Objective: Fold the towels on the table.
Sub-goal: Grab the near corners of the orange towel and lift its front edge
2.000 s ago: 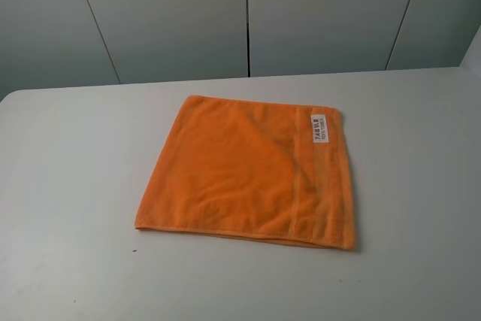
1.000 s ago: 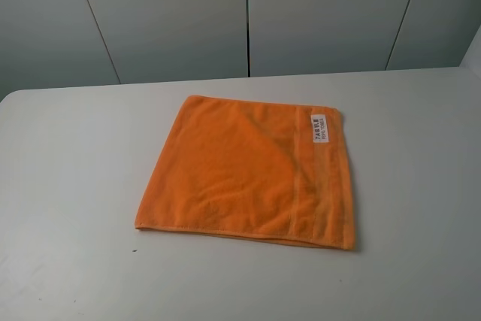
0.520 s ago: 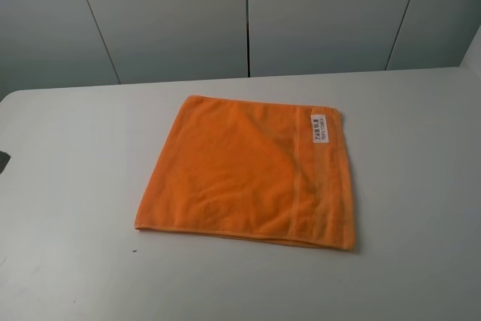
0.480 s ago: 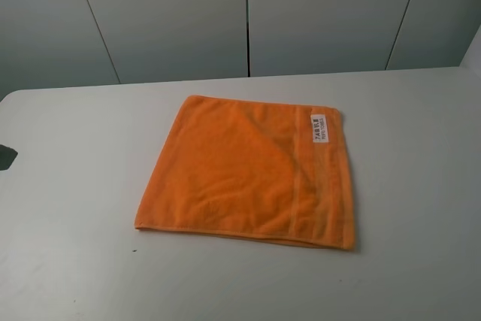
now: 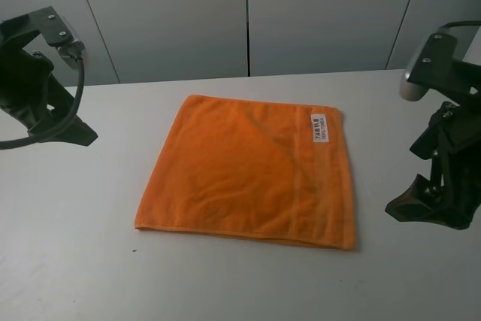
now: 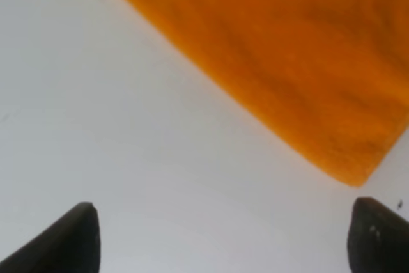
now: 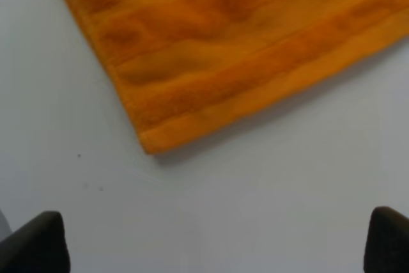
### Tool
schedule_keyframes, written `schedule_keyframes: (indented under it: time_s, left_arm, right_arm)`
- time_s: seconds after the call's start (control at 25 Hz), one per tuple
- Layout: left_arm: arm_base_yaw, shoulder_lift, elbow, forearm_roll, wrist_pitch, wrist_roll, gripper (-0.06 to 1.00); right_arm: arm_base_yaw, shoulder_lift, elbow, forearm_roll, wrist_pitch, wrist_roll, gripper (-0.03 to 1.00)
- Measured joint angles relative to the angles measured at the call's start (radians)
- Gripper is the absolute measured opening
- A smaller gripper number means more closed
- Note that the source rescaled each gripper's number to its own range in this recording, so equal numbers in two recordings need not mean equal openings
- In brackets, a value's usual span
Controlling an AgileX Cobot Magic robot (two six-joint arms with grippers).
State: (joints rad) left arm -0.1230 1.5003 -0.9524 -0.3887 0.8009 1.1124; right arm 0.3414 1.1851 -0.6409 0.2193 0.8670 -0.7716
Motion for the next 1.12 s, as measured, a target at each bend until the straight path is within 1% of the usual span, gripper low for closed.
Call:
schedule_keyframes:
  time_s: [0.08, 0.16, 0.24, 0.4, 0.44, 0.52, 0.68, 0.8, 0.92, 1.12]
  left_arm:
    - [-0.043, 0.041, 0.000, -0.008, 0.003, 0.088, 0.99]
    - [-0.093, 0.079, 0.000, 0.007, 0.003, 0.121, 0.99]
    - [-0.141, 0.109, 0.000, 0.050, 0.003, 0.133, 0.99]
    - [-0.240, 0.149, 0.000, 0.201, 0.003, 0.140, 0.99]
    - [-0.259, 0.157, 0.000, 0.226, 0.003, 0.142, 0.99]
    - [-0.284, 0.167, 0.000, 0.244, 0.003, 0.145, 0.99]
    - [-0.294, 0.188, 0.000, 0.257, -0.001, 0.166, 0.99]
    - [-0.294, 0.192, 0.012, 0.257, -0.030, 0.172, 0.99]
    - [-0.296, 0.195, 0.048, 0.242, -0.053, 0.209, 0.99]
    - [-0.296, 0.197, 0.086, 0.219, -0.105, 0.223, 0.99]
  right_arm:
    - [0.043, 0.073, -0.008, 0.000, -0.002, -0.023, 1.00]
    - [0.092, 0.141, -0.013, 0.000, -0.010, -0.039, 1.00]
    - [0.141, 0.196, -0.013, 0.000, -0.027, -0.046, 1.00]
    - [0.244, 0.283, -0.013, -0.016, -0.072, -0.048, 1.00]
    - [0.271, 0.302, -0.013, -0.018, -0.089, -0.048, 1.00]
    - [0.296, 0.335, -0.013, -0.018, -0.128, -0.048, 1.00]
    - [0.306, 0.408, -0.014, 0.004, -0.192, -0.048, 1.00]
    - [0.306, 0.458, -0.014, 0.004, -0.230, -0.048, 1.00]
    - [0.306, 0.492, -0.030, 0.004, -0.248, -0.048, 1.00]
    - [0.306, 0.537, -0.051, 0.002, -0.279, -0.048, 1.00]
